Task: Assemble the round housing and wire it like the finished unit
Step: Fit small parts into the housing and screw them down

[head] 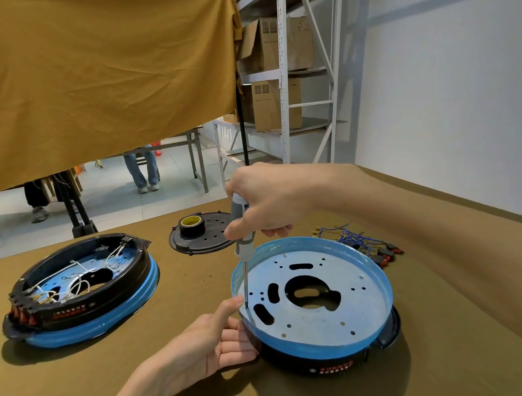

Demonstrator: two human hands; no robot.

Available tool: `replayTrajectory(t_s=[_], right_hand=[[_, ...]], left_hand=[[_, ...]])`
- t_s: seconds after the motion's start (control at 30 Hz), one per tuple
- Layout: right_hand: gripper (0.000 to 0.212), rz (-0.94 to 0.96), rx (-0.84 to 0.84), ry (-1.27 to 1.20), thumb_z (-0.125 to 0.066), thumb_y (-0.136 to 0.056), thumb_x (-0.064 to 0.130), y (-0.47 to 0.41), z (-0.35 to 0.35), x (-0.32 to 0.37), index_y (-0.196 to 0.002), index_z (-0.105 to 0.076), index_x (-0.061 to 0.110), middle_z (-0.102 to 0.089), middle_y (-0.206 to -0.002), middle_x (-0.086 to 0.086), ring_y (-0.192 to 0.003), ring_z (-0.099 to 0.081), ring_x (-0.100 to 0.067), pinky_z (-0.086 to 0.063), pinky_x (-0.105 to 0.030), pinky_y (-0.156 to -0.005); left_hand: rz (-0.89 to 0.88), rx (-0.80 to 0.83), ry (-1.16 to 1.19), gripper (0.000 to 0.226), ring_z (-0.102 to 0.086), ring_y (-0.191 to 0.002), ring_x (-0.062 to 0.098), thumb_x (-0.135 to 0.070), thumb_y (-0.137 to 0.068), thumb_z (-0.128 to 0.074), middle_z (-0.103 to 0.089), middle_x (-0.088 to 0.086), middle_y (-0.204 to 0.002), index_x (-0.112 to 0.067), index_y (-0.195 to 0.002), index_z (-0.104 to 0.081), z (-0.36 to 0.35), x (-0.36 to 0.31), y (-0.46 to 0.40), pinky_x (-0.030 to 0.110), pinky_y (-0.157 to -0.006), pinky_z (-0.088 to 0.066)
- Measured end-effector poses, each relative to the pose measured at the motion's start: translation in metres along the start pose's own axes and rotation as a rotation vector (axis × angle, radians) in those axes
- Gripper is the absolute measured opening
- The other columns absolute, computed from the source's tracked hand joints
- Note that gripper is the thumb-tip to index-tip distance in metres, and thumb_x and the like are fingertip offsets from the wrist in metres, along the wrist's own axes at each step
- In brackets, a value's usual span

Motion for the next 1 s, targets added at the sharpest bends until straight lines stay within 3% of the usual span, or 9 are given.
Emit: replayTrajectory(t_s=[0.2,0.37,0.5,0.6,0.7,0.77,0.83,0.93,1.0], right_hand=[[0.032,0.005,0.006,0.001,-0.068,-0.096,0.037,0.001,-0.001,-0.002,-0.098,-0.057,0.007,-0.068,-0.057,-0.004,-0.038,-0.056,-0.012,-0.043,-0.019,-0.039],[0.028,0.041,-0.033,-0.064,-0.07,-0.095,0.036,0.015,0.002,-0.011,-0.099,-0.057,0.011,-0.071,-0.066,-0.009,-0.047,-0.065,-0.017,-0.052,-0.024,-0.044],[0.027,0.012,-0.286,-0.436,-0.075,-0.092,0.031,0.044,0.022,-0.05,-0.094,-0.059,0.01,-0.074,-0.068,-0.009,-0.055,-0.07,-0.022,-0.053,-0.028,-0.047],[0.027,-0.046,-0.486,-0.696,-0.077,-0.09,0.021,0.071,0.012,-0.09,-0.096,-0.054,0.007,-0.076,-0.074,-0.013,-0.061,-0.074,-0.026,-0.056,-0.029,-0.05],[0.033,-0.31,-0.554,-0.842,-0.077,-0.086,0.011,0.089,-0.038,-0.143,-0.099,-0.047,0.006,-0.071,-0.08,-0.018,-0.054,-0.065,-0.018,-0.056,-0.028,-0.051],[0.03,-0.486,-0.579,-0.835,-0.071,-0.089,0.015,0.101,-0.074,-0.173,-0.095,-0.042,0.014,-0.057,-0.081,-0.013,-0.054,-0.053,-0.016,-0.047,-0.029,-0.051],[0.028,-0.577,-0.64,-0.724,-0.067,-0.094,0.026,0.115,-0.096,-0.194,-0.093,-0.039,0.02,-0.05,-0.078,-0.003,-0.057,-0.044,-0.011,-0.037,-0.027,-0.052],[0.031,-0.601,-0.719,-0.589,-0.064,-0.097,0.037,0.134,-0.115,-0.208,-0.089,-0.037,0.025,-0.054,-0.07,0.004,-0.047,-0.046,-0.003,-0.034,-0.026,-0.048],[0.028,-0.617,-0.717,-0.536,-0.06,-0.098,0.037,0.14,-0.127,-0.213,-0.09,-0.035,0.026,-0.058,-0.068,0.003,-0.051,-0.051,-0.005,-0.035,-0.034,-0.051]], left_hand=[[0.001,-0.006,0.042,0.106,-0.077,-0.093,0.035,-0.066,-0.045,-0.093,-0.075,0.027,-0.104,0.004,-0.118,-0.06,-0.003,-0.003,0.006,0.035,-0.07,-0.063],[0.008,-0.043,0.054,0.095,-0.077,-0.09,0.033,-0.064,-0.054,-0.083,-0.076,0.025,-0.102,0.005,-0.116,-0.061,-0.007,-0.005,0.013,0.033,-0.068,-0.063],[-0.001,-0.113,0.1,0.086,-0.078,-0.082,0.03,-0.056,-0.057,-0.081,-0.077,0.023,-0.094,0.005,-0.115,-0.063,-0.01,-0.009,0.02,0.033,-0.065,-0.063],[-0.016,-0.168,0.189,0.08,-0.078,-0.087,0.03,-0.051,-0.06,-0.08,-0.077,0.022,-0.097,0.003,-0.116,-0.061,-0.013,-0.012,0.027,0.035,-0.065,-0.063],[-0.045,-0.199,0.329,0.083,-0.073,-0.105,0.034,-0.041,-0.06,-0.083,-0.074,0.025,-0.112,0.003,-0.124,-0.053,-0.023,-0.018,0.034,0.042,-0.08,-0.061],[-0.097,-0.232,0.344,0.097,-0.055,-0.131,0.038,-0.03,-0.062,-0.086,-0.056,0.024,-0.141,-0.003,-0.143,-0.042,-0.03,-0.023,0.038,0.049,-0.101,-0.05],[-0.166,-0.263,0.34,0.102,-0.043,-0.142,0.038,-0.023,-0.062,-0.087,-0.044,0.021,-0.152,-0.007,-0.149,-0.036,-0.034,-0.03,0.043,0.051,-0.111,-0.043],[-0.241,-0.309,0.344,0.076,-0.051,-0.135,0.035,-0.02,-0.058,-0.085,-0.054,0.021,-0.144,-0.002,-0.123,-0.05,-0.026,-0.041,0.051,0.052,-0.114,-0.043],[-0.302,-0.363,0.322,0.052,-0.063,-0.12,0.032,-0.018,-0.071,-0.08,-0.07,0.021,-0.123,0.001,-0.113,-0.056,-0.013,-0.051,0.057,0.048,-0.103,-0.052]])
Point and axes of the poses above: each hand's wrist, its own y-axis away from the middle knuckle, its own z-axis out of the back of the hand, x = y × z, the point moved 8 cm from there along -y, towards the middle knuckle
